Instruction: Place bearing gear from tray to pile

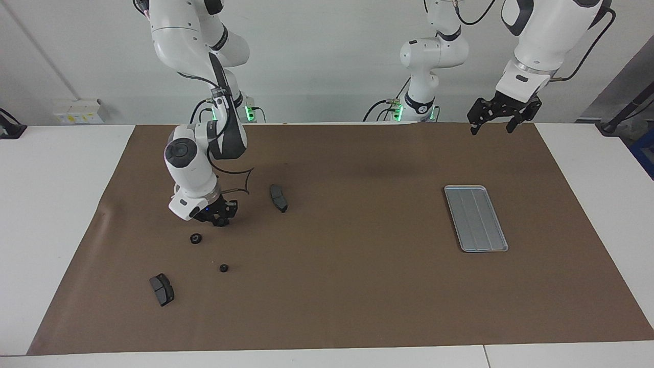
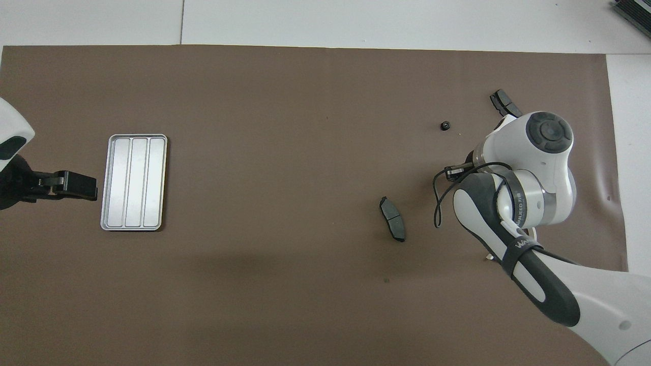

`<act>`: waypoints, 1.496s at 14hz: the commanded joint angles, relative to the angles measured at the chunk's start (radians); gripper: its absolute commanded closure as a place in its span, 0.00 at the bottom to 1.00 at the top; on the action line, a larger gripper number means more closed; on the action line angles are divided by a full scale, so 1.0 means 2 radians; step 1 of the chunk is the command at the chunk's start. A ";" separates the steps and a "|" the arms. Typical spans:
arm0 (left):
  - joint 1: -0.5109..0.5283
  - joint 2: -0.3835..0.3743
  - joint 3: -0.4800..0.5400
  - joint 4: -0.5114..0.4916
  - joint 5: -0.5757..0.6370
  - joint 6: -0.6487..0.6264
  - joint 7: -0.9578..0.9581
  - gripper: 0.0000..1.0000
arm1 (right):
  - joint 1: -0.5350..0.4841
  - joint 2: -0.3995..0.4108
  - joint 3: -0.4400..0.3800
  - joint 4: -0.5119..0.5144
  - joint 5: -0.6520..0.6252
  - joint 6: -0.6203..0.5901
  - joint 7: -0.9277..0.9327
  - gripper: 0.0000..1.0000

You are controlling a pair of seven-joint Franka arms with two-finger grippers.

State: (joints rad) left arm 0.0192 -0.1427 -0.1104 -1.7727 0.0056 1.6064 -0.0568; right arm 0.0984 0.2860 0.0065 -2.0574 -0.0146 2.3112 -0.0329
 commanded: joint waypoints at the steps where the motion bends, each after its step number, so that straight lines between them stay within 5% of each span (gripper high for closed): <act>1: 0.001 -0.008 0.006 -0.010 0.004 0.004 0.002 0.00 | -0.005 -0.021 0.005 -0.017 0.004 0.002 -0.006 0.00; 6: 0.000 -0.008 0.009 -0.010 0.004 0.002 0.002 0.00 | -0.002 -0.045 0.003 0.020 0.001 -0.010 0.073 0.00; 9: 0.000 -0.008 0.009 -0.010 0.004 0.002 0.002 0.00 | -0.006 -0.046 -0.003 0.077 -0.003 -0.079 0.088 0.00; 14: 0.001 -0.008 0.009 -0.010 0.004 0.002 0.002 0.00 | -0.034 -0.115 -0.008 0.095 -0.029 -0.137 0.084 0.00; 21: 0.001 -0.008 0.009 -0.010 0.004 0.002 0.002 0.00 | -0.078 -0.148 -0.008 0.192 -0.013 -0.307 0.059 0.00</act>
State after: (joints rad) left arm 0.0204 -0.1427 -0.0932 -1.7733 0.0056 1.6059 -0.0568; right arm -0.0148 -0.0226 -0.0206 -1.7173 -0.0595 1.7532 0.1221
